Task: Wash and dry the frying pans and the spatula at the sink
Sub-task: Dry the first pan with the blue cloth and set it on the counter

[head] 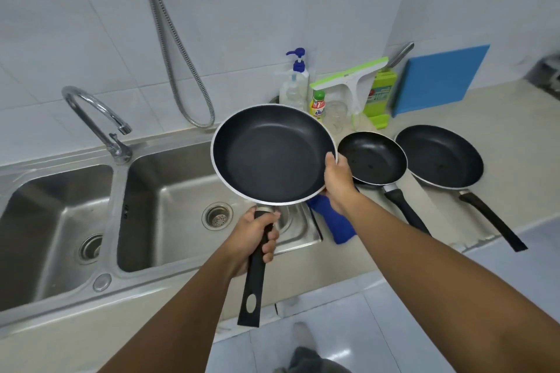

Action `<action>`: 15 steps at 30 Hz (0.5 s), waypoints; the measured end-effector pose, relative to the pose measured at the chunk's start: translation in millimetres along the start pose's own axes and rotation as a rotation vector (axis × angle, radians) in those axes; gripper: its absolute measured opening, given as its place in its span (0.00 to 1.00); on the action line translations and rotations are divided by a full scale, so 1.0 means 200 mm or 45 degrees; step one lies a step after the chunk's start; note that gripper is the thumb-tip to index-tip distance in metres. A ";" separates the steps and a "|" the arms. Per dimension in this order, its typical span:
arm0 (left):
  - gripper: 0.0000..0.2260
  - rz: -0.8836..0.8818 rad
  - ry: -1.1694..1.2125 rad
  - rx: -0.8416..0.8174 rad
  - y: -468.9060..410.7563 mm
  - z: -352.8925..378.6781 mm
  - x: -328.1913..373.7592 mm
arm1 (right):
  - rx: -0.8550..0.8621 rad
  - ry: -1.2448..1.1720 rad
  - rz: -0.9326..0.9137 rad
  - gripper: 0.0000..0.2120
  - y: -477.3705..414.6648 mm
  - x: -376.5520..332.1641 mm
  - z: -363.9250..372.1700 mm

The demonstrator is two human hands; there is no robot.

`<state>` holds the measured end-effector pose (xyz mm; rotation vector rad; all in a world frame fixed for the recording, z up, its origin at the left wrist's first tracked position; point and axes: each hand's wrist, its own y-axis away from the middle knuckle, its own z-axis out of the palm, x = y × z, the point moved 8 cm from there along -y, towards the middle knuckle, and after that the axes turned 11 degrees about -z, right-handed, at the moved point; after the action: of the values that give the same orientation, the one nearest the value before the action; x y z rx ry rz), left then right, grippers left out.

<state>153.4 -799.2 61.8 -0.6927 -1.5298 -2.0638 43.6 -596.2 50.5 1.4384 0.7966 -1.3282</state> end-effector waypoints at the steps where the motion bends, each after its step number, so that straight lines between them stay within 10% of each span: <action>1: 0.05 0.008 -0.031 -0.018 0.00 0.04 -0.01 | 0.062 0.061 -0.052 0.20 0.01 -0.02 -0.06; 15: 0.11 0.053 -0.498 -0.192 -0.20 0.99 -0.02 | 0.590 0.322 -0.366 0.17 0.04 -0.39 -1.26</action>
<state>154.3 -597.0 79.7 -1.2347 -1.5505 -2.1157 117.7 -350.2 106.6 1.9403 0.9252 -1.6449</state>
